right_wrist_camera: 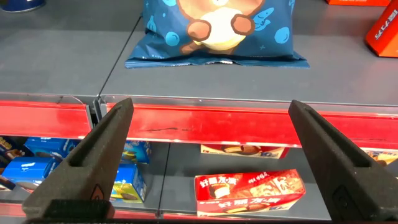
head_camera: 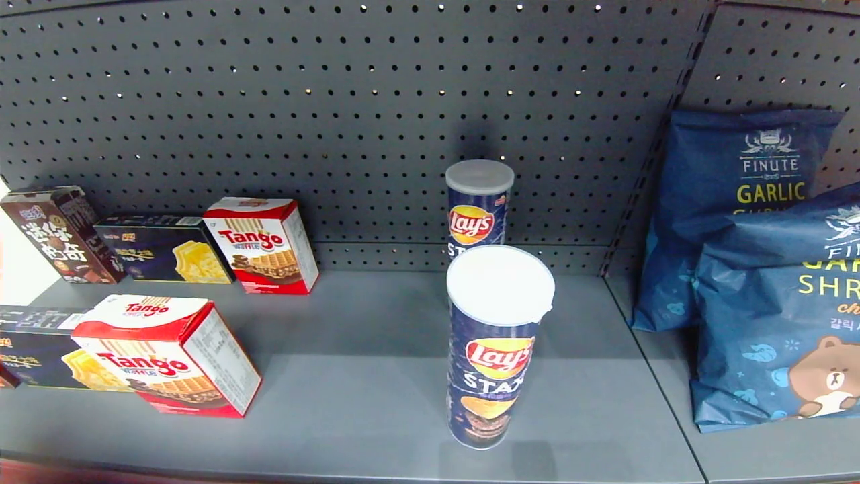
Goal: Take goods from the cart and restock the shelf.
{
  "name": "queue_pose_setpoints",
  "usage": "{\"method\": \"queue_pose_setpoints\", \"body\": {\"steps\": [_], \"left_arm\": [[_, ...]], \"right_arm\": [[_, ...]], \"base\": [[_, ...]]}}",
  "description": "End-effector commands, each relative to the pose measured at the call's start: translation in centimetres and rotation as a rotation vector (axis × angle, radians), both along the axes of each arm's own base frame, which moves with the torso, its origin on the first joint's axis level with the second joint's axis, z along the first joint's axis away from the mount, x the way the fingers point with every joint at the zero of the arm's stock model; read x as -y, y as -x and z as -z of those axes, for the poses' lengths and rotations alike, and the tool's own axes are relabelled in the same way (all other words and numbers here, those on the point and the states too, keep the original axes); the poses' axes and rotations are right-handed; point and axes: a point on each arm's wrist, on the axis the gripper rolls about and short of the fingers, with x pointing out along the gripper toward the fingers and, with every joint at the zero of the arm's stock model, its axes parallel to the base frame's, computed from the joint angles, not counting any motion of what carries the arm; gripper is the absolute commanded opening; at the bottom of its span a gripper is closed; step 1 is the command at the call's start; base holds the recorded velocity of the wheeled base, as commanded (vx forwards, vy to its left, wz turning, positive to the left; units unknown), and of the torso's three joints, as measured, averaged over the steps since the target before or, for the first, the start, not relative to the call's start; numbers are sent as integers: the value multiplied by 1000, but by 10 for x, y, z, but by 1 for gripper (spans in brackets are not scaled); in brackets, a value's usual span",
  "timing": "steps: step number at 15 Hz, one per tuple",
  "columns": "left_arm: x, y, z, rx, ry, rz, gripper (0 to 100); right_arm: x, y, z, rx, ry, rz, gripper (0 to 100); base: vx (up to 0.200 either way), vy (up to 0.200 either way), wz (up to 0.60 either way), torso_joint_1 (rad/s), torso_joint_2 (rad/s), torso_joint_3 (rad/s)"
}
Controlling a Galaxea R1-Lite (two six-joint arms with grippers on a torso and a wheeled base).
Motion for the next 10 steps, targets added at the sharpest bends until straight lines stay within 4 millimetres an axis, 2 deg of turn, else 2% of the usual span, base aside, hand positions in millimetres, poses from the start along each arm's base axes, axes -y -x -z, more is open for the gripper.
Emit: {"method": "queue_pose_setpoints", "body": {"steps": [1, 10], "left_arm": [[0, 0, 0, 1, 1, -1, 100], [0, 0, 0, 1, -1, -1, 100]], "right_arm": [[0, 0, 0, -1, 0, 1, 100], [0, 0, 0, -1, 0, -1, 100]], "base": [[0, 0, 0, 0, 0, 0], [0, 0, 0, 0, 0, 0]]}}
